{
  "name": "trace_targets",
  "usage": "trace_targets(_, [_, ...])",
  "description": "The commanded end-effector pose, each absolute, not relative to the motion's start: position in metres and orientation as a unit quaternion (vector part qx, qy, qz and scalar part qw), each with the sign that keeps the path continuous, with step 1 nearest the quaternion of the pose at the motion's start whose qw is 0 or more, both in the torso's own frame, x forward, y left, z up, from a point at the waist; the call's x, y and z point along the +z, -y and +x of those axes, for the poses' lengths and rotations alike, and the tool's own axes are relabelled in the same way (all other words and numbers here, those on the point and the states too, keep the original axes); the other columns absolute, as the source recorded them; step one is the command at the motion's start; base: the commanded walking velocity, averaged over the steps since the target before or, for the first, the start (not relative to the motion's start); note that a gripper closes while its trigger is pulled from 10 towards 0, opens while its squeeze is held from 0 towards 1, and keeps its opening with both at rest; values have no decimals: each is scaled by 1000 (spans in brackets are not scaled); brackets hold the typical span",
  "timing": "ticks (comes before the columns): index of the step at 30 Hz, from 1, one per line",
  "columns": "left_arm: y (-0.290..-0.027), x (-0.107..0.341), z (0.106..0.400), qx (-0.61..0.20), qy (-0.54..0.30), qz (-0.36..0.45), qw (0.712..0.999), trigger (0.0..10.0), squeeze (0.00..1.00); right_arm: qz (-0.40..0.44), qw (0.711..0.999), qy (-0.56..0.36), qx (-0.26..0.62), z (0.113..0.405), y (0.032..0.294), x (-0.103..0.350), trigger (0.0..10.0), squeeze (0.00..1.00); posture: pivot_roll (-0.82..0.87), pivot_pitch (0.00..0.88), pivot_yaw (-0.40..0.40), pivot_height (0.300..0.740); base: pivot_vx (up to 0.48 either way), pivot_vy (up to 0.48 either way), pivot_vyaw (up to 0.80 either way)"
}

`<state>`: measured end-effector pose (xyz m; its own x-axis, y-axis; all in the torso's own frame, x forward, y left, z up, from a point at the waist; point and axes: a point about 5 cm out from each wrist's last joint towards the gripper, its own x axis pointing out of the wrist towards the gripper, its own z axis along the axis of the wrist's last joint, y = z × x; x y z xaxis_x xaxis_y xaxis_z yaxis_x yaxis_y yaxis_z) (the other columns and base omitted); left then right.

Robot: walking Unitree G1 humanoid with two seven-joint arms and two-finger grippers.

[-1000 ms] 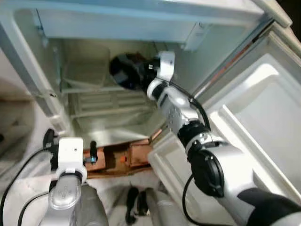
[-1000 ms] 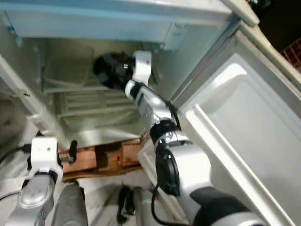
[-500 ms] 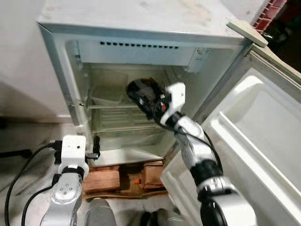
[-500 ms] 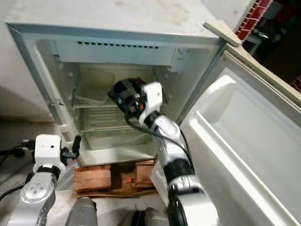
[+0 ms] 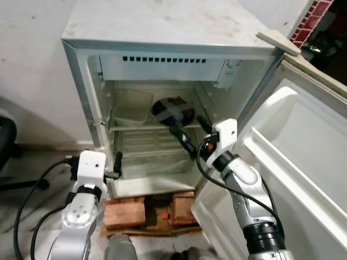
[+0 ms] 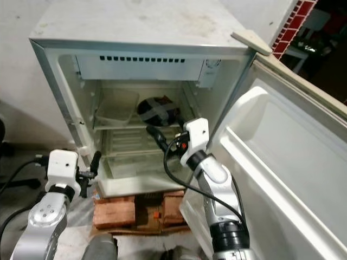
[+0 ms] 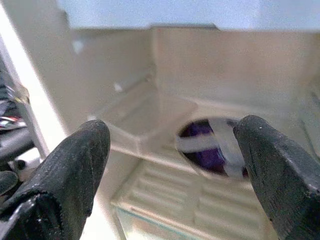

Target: Restocking fridge

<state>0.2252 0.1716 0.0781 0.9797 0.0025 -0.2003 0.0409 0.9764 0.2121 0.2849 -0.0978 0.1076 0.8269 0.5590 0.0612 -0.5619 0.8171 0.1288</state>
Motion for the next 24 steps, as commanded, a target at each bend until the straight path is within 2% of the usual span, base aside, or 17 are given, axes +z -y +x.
trace_targets(1, [-169, 77, 226, -19, -100, 113, 988, 10000, 0, 68, 958, 14, 277, 283, 97, 111, 10000, 0, 213, 0, -102, 740, -289, 0, 0])
trace_targets(8, [-169, 77, 226, -22, -98, 113, 989, 10000, 0, 94, 962, 8, 255, 277, 87, 112, 10000, 0, 211, 0, -91, 740, -287, 0, 0])
trace_targets(15, [-168, 77, 229, -27, -96, 115, 988, 10000, 0, 92, 968, 6, 234, 281, 91, 112, 10000, 0, 199, 0, -89, 740, -290, 0, 0])
trace_targets(24, [-165, 79, 238, -39, -86, 122, 988, 10000, 0, 66, 989, 18, 128, 288, 129, 113, 10000, 0, 207, 0, -89, 740, -275, 0, 0])
